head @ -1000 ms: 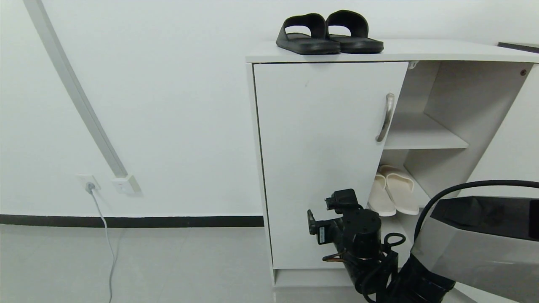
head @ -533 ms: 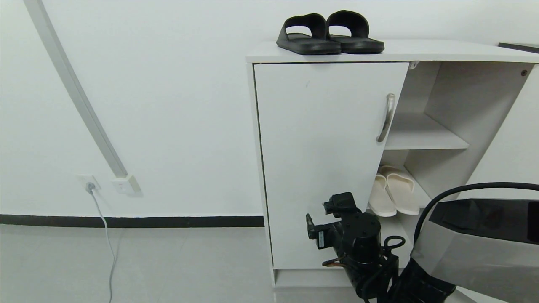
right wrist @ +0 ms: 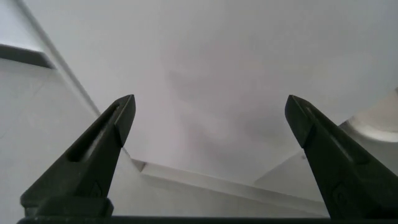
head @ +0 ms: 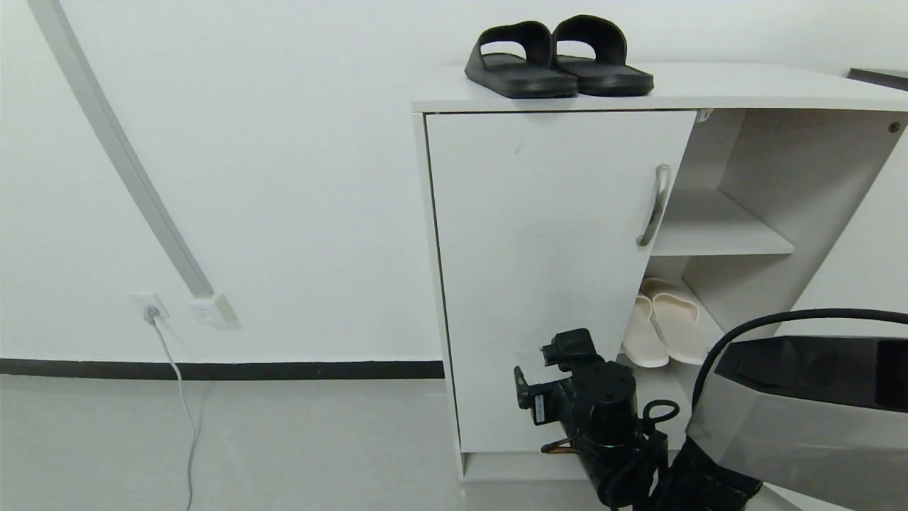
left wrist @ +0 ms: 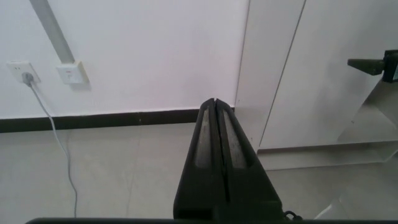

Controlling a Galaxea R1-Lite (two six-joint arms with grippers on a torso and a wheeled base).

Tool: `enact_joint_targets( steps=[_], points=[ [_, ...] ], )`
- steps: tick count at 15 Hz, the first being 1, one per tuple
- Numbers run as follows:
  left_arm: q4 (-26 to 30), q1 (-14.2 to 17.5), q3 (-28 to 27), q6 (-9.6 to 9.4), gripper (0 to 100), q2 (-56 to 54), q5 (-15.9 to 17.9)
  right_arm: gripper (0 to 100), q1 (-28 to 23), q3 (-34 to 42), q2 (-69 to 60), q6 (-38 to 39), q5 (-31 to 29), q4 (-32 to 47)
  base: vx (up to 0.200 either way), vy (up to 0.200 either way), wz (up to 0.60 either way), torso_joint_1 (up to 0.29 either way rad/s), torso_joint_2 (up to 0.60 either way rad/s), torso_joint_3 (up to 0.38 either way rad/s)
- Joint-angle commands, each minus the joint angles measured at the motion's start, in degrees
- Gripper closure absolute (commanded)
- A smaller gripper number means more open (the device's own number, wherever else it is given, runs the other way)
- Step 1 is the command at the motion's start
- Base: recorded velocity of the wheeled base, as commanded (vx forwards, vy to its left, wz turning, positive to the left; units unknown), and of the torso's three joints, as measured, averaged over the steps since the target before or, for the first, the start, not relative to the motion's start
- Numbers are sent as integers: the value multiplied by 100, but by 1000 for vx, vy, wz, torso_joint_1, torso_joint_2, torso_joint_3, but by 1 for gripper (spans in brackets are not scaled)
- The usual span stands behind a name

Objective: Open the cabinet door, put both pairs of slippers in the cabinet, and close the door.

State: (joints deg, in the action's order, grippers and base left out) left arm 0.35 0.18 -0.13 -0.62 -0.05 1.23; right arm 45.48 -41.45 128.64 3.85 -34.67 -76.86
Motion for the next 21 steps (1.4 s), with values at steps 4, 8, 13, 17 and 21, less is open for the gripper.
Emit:
enact_joint_targets(
  steps=[4, 8, 13, 17, 21],
  points=[
    [0, -1, -4, -8, 100, 5, 0, 0, 13, -4, -5, -25, -5, -39, 0, 0, 0, 54, -515, -367],
    [-9, -1, -4, -8, 100, 5, 0, 0, 13, 5, -14, -34, -13, -57, 0, 0, 0, 109, -463, -350],
    [-9, -1, -4, 1, 100, 5, 0, 0, 22, 40, -5, -51, -13, -57, 0, 0, 0, 142, -469, -326],
    [-9, -1, -4, 1, 100, 5, 0, 0, 22, 93, -23, -78, -13, -119, 0, 0, 0, 179, -498, -320],
    [0, -1, -4, 1, 100, 5, 0, 0, 13, 102, -23, -86, -13, -127, 0, 0, 0, 205, -524, -319]
  ],
)
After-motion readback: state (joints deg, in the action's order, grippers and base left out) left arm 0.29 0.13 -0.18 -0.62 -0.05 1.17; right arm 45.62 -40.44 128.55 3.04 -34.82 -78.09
